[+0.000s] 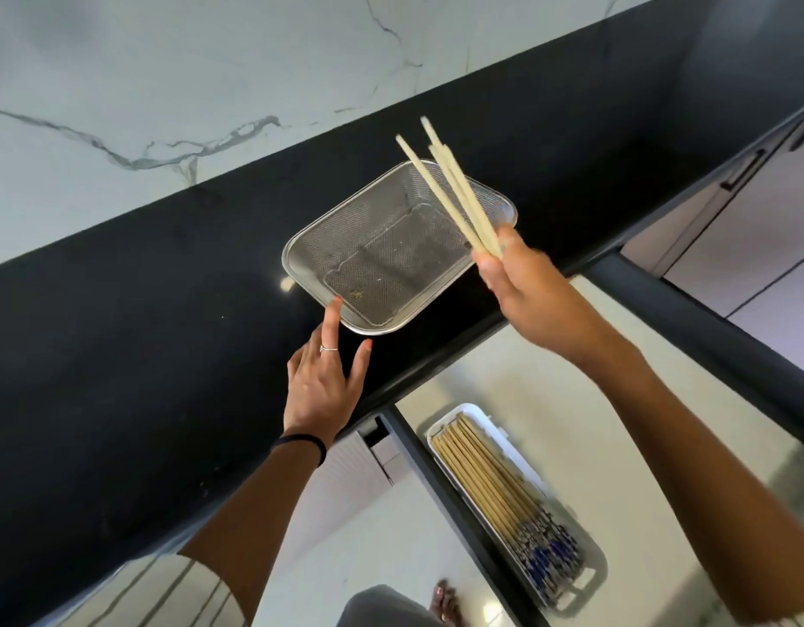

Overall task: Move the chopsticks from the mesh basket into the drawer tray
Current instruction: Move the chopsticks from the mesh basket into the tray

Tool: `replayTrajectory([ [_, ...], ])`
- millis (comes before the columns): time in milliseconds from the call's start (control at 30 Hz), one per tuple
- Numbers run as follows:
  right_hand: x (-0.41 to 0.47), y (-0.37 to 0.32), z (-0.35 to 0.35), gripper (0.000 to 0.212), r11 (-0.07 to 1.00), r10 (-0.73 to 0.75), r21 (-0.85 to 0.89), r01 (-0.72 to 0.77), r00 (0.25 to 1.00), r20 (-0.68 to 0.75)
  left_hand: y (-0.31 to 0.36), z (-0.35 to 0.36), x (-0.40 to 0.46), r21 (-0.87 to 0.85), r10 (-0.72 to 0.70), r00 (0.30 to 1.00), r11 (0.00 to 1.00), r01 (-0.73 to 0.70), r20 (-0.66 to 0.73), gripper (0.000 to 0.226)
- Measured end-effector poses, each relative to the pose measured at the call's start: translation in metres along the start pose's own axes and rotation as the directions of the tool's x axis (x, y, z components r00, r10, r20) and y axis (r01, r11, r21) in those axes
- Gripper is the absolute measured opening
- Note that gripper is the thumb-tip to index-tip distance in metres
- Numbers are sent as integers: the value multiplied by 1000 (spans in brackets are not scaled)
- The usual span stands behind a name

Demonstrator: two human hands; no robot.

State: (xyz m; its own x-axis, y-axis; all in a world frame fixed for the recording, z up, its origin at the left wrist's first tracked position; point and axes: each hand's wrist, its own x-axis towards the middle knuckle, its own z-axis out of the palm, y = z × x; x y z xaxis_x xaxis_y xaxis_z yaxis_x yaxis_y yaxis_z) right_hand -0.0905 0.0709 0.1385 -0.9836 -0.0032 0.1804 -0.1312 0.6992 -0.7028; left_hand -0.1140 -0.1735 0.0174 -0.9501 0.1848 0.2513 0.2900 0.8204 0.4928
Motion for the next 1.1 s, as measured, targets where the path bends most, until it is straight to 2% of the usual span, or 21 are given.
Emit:
replayTrajectory([
  [100,-47,34,9,14,974,186,107,-198,976,112,1,0,1,2,5,1000,1000,-5,-3,70],
  [200,-89,66,26,17,852,317,305,-426,883,346,0,-1,0,-5,11,1000,1000,-11,-3,71],
  [300,-130,89,48,16,798,385,234,-555,768,511,2,-2,0,-29,21,1000,999,-21,3,70],
  [400,-158,105,74,18,664,502,246,-706,665,553,3,-3,0,-42,21,1000,999,-20,10,69],
  [533,-170,115,102,15,536,630,188,-823,538,559,4,-4,0,-43,26,1000,999,-26,7,67],
  [600,-172,117,113,15,518,684,131,-846,501,530,4,-4,0,-43,28,1000,999,-28,8,67],
  [733,-173,122,131,38,616,760,-137,-776,539,363,4,-4,0,-50,29,1000,998,-29,11,66],
  [1100,-182,128,149,34,717,693,-230,-658,709,130,4,-4,0,-70,16,1000,997,-15,13,65],
])
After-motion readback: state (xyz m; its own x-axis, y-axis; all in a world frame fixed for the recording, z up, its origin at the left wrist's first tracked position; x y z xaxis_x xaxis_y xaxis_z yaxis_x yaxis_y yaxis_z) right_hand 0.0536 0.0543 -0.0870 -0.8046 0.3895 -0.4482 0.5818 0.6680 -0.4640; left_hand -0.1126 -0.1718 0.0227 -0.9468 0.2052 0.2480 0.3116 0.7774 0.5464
